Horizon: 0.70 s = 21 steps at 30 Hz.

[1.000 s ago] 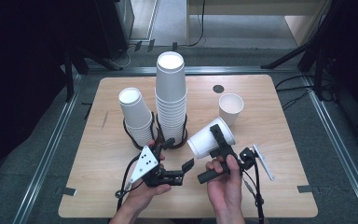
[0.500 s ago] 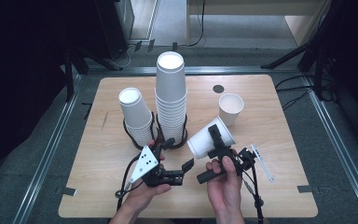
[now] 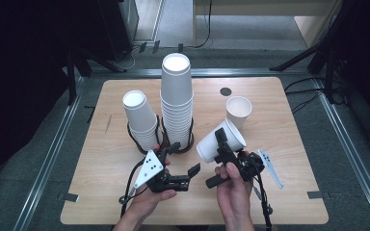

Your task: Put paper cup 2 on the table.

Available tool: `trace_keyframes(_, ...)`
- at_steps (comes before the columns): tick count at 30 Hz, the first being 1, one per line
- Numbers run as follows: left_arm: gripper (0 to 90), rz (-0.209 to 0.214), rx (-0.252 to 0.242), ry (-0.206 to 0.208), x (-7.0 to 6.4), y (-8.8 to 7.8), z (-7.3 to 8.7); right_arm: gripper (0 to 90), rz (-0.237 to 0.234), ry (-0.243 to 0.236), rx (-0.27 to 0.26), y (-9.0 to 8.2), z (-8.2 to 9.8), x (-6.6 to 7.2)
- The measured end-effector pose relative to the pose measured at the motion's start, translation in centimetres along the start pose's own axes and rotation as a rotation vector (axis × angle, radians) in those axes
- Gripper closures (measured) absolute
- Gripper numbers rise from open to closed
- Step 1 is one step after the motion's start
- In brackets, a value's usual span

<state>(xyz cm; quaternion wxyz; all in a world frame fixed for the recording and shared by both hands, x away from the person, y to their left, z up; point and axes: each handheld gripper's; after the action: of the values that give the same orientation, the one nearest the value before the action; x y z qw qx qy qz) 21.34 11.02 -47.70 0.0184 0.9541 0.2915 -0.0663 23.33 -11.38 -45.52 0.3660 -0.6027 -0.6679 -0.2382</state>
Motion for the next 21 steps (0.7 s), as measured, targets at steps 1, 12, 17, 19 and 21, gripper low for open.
trace_keyframes(1, 9.5, 0.0, 0.001, 0.0, 0.0, 0.0, 0.0, 12.2, 0.005, -0.013, -0.005, 0.0, 0.0, 0.0)
trace_keyframes(12, 9.6, -0.001, 0.001, 0.0, 0.0, 0.0, 0.0, 12.2, 0.035, -0.238, -0.105, -0.3, 0.5, 0.5)
trace_keyframes(17, 9.5, -0.002, 0.001, 0.0, 0.0, 0.0, 0.0, 12.2, 0.051, -0.381, -0.155, -0.3, 0.9, 0.5)
trace_keyframes(19, 9.6, -0.002, 0.002, -0.002, 0.1, 0.0, 0.0, 12.2, 0.051, -0.423, -0.159, -0.2, 1.1, 0.5)
trace_keyframes(21, 9.6, -0.004, 0.001, -0.002, 0.1, -0.1, 0.0, 12.2, 0.052, -0.484, -0.168, -0.1, 1.3, 0.4)
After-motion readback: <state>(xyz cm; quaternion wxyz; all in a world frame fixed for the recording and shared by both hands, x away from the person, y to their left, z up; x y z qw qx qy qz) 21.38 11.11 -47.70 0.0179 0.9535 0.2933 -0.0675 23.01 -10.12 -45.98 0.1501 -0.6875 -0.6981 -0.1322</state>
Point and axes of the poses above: each handheld gripper's, and its own axes: y roughly forward along the jaws, z roughly out of its underside, x roughly to its left, and after that the axes turned 9 degrees about z, right-handed
